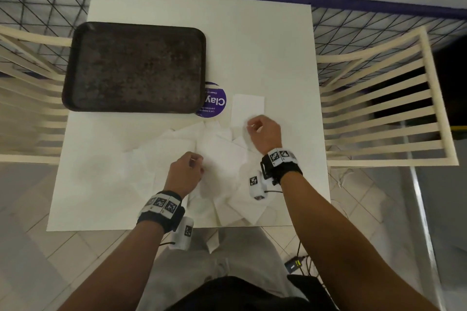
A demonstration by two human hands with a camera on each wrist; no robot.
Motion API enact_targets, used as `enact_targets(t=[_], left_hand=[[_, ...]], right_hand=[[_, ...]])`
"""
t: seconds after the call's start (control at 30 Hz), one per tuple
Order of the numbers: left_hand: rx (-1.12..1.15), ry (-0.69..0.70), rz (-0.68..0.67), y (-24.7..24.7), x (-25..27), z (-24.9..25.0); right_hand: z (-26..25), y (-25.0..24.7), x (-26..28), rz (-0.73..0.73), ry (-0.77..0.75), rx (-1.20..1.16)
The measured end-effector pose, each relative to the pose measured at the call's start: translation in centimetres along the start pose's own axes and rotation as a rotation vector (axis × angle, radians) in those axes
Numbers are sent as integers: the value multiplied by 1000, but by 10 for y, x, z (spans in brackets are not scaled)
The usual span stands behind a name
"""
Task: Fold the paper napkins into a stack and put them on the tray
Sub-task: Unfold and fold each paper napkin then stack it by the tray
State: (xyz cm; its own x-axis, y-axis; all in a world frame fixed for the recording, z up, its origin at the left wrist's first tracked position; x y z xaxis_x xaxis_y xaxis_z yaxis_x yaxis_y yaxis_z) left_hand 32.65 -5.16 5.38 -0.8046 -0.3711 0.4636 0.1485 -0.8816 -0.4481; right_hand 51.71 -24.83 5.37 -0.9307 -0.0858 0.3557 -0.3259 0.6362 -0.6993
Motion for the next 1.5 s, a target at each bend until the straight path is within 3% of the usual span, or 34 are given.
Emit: enact_targets(t=[0.1,0.2,0.47,0.93,1.17,1.5], left_hand=[[-24,10,8,1,-2,-2],[-22,6,21,-1,-2,-5],[48,6,49,-4,0,-7],[75,54,123,-12,6,2],[139,84,157,-14,9,9],[293,165,303,-23,14,27]], right_hand=[[8,22,27,-206,-126,139],[13,33,41,-276,-108,313],[12,26,48,-192,-14,205],[-3,8,66,-25,-138,-38],[-14,-1,70,-38,-196,-110],[-22,-12,73,-65,-165,-264]])
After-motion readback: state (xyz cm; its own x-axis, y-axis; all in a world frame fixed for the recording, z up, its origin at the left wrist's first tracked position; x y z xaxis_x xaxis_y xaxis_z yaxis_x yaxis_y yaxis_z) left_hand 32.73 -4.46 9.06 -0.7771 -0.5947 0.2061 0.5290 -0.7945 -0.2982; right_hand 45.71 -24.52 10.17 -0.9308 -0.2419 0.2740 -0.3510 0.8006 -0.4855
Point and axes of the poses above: each hand's wrist, its own x-axis away from the middle knuckle, its own y-axis out of the palm, z = x × y, the point moved 3 cm from there along -x, towards the middle knuckle, and after that the axes turned 8 degrees about y, right-handed, at the moved point
